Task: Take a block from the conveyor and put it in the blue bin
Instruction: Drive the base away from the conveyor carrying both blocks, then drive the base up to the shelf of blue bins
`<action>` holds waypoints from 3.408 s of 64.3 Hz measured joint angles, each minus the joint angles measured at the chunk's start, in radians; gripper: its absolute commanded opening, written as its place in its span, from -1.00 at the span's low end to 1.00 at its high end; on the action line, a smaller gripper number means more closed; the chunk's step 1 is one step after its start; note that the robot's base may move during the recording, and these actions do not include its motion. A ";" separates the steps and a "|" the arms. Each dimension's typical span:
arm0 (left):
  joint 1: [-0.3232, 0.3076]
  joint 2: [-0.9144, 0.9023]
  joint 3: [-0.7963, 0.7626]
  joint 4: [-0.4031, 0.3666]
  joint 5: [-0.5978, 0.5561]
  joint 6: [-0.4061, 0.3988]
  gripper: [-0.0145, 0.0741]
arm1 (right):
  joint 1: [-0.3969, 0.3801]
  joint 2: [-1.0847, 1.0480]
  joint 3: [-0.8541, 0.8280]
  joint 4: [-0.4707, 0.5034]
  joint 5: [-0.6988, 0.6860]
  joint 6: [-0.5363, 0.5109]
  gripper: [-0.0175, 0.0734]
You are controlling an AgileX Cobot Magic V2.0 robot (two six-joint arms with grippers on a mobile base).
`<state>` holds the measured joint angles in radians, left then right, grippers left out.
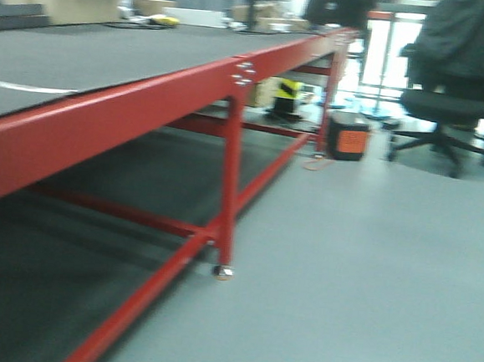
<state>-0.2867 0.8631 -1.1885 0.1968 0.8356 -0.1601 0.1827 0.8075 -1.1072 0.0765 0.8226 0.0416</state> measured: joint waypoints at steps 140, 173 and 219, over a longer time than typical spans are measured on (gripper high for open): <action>0.000 -0.001 0.002 0.000 0.000 0.000 -0.92 | 0.000 0.001 0.000 0.000 0.000 0.000 -0.97; 0.000 -0.001 0.002 0.000 -0.001 0.000 -0.92 | 0.000 0.001 0.000 0.000 0.000 0.000 -0.97; 0.000 -0.001 0.002 0.000 -0.001 0.000 -0.92 | 0.000 0.002 0.000 0.000 0.000 0.000 -0.97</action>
<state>-0.2867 0.8624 -1.1869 0.1968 0.8348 -0.1601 0.1827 0.8099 -1.1072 0.0765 0.8226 0.0416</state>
